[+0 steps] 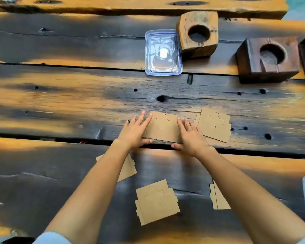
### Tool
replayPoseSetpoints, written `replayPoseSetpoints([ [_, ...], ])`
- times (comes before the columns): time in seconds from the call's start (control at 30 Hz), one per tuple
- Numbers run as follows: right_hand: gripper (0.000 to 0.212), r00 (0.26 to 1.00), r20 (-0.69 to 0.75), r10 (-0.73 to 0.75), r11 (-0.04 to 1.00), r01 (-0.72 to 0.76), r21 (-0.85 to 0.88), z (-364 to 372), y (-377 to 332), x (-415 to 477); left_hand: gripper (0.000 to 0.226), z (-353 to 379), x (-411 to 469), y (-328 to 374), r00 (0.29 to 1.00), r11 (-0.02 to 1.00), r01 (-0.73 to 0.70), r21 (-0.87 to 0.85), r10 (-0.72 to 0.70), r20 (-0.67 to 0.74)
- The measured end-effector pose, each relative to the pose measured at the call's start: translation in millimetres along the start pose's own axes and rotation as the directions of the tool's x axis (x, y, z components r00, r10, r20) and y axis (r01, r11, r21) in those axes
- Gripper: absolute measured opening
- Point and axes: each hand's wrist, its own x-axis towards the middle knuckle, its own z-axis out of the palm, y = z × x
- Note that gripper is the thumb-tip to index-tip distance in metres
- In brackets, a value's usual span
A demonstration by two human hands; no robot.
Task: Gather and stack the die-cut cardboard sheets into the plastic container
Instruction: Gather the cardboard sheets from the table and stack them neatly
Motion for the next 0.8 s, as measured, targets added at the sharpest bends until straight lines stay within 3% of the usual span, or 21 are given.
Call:
replayPoseSetpoints([
  [0.27, 0.114, 1.000, 0.027, -0.003, 1.000, 0.003, 0.001, 11, 2, 21, 0.108, 20, 22, -17, 0.998, 0.999, -0.039, 0.022, 0.038, 0.053],
  [0.8, 0.111, 0.995, -0.052, -0.087, 0.996, 0.088, 0.011, 17, 10, 28, 0.099, 23, 21, -22, 0.995, 0.995, -0.102, -0.001, 0.102, -0.020],
])
